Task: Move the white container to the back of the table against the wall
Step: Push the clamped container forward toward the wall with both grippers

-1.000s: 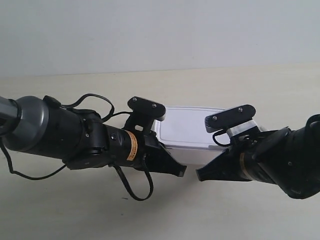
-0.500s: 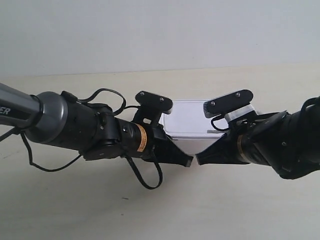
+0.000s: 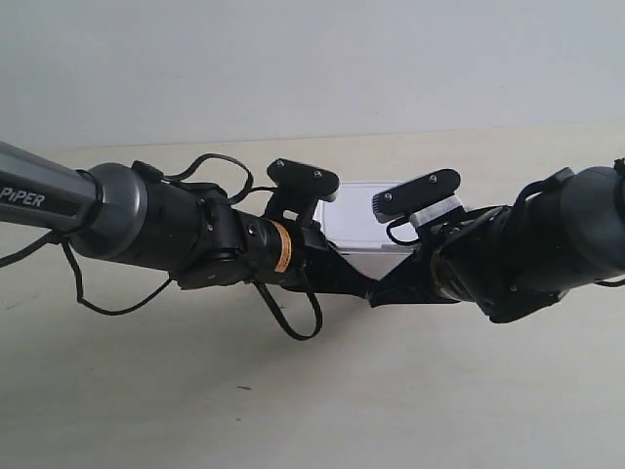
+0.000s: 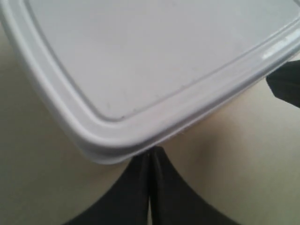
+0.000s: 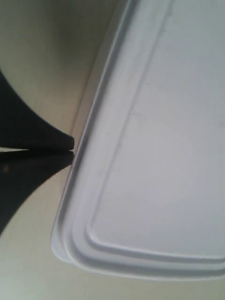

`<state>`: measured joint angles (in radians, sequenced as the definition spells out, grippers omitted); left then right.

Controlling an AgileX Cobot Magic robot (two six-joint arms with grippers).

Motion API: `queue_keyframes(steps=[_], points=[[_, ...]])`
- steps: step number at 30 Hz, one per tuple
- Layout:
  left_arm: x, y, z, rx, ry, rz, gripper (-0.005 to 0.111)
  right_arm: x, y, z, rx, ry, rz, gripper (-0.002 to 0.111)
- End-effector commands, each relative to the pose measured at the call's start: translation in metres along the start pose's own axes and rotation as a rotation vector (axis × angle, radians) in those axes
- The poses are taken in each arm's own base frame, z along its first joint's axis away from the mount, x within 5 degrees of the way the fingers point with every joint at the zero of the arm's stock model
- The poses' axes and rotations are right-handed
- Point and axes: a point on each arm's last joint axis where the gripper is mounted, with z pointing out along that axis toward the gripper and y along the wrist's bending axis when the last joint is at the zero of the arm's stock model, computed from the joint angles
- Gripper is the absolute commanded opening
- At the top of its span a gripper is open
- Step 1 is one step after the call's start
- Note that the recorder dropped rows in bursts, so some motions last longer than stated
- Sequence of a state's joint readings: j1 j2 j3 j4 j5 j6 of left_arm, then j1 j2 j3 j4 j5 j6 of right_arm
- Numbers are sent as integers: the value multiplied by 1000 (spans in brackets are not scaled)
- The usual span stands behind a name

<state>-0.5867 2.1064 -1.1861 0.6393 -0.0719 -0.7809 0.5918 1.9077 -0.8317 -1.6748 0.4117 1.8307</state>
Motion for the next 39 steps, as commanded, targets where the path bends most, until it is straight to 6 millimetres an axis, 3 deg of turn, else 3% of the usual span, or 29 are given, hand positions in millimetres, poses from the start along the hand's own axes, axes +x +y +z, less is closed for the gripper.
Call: queue_keyframes(steps=[1,8,16,27,39], points=[[-3,14,8,-26,-2,-22,0,-10,3,5,10,-19,-22,0],[-16,23,15,-33,-39,-19,0,-21,-9,25,15,-4,-6,0],[-25,27,33,-50,-52,-13,0,-39,-4,37,2,-24,-58,0],[-37,26,39,-51,-85,-11,0,-49,-8,58,40,-13,-53,0],[-46,35,57,-93,-84,-19,0,-67,-17,61,27,-55,-23,0]])
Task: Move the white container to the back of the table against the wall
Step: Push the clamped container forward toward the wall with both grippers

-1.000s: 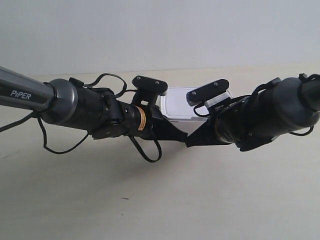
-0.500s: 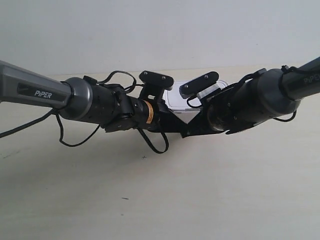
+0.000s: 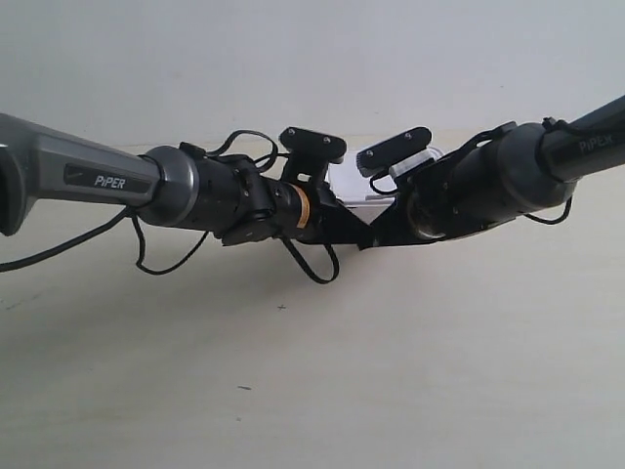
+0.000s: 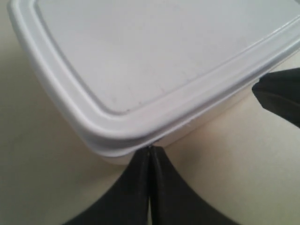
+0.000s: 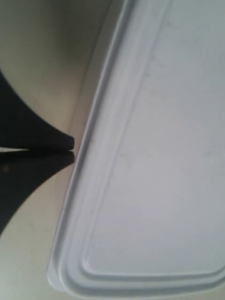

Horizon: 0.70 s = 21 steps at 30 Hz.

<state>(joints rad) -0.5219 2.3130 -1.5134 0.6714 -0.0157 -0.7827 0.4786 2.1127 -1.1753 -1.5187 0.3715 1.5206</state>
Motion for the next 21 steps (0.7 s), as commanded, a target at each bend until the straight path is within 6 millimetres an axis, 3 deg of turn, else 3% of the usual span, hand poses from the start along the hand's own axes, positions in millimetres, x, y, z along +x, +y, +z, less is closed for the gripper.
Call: queue_keyframes(steps=[1,10,21], points=[[-4,4,5,-27,4,-4,0,-9,-4,0,-9,-22,9,0],[-16,5,5,-28,-29,-4,0,-11,1,20,-13,-9,-3,0],[-14,24,14,-46,-36,-28,0,-19,4,37,3,-10,-14,0]])
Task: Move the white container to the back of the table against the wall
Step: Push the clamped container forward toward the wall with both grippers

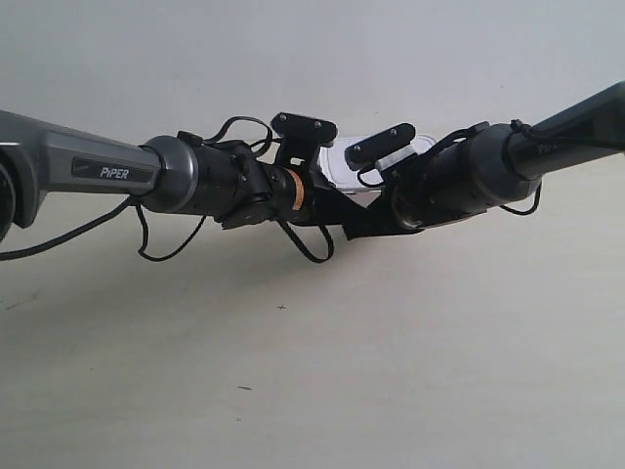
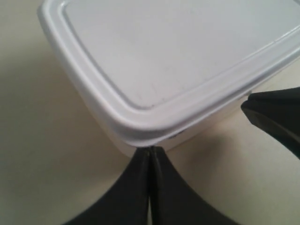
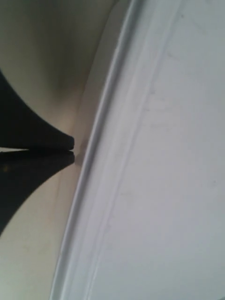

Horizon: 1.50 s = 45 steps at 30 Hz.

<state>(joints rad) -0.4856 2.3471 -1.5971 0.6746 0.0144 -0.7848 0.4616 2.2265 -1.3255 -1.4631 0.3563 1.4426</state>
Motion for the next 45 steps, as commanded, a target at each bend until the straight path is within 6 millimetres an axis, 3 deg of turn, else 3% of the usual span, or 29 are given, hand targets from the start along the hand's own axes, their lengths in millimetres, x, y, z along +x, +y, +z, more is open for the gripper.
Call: queue_keyframes(steps=[1,7,23,28,45], points=[[1,6,6,-4,-6,-8,0,-6,-1,7,6,2,-19,0],[0,9,15,-4,-18,-12,0,-12,1,14,7,6,-17,0],[3,16,9,-101,69,-12,0,-33,7,20,-35,-43,-10,0],[3,16,-1,-102,76,-12,0,-31,11,32,-30,-25,-21,0],[8,14,-47,-69,84,-9,0,-48,12,48,15,-10,-57,0]])
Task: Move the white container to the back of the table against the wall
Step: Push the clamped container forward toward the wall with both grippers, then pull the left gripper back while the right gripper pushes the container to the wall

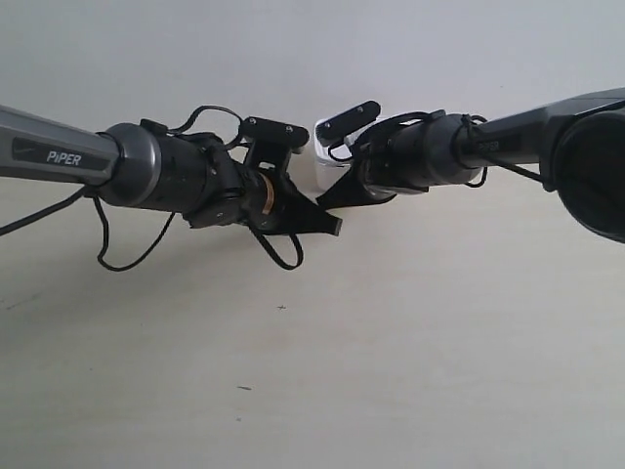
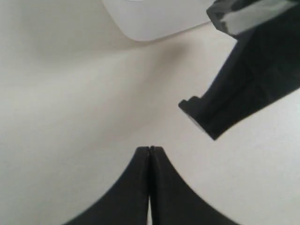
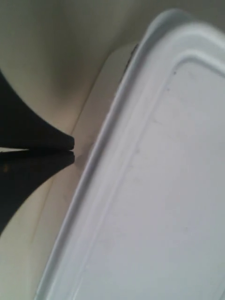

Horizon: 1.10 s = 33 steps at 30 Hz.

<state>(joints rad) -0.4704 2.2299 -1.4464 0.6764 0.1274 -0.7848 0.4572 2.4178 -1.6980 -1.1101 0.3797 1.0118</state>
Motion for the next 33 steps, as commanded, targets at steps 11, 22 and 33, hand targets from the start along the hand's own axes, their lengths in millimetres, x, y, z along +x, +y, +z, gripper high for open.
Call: queue_keyframes(steps=[11,22,33], points=[[14,-4,-49,119,-62,-24,0,-10,-6,9,49,8,-24,0],[35,-6,-84,199,-83,-74,0,-12,-29,14,79,5,2,0],[62,-7,-131,297,-121,-130,0,-25,-25,17,19,-61,25,0]])
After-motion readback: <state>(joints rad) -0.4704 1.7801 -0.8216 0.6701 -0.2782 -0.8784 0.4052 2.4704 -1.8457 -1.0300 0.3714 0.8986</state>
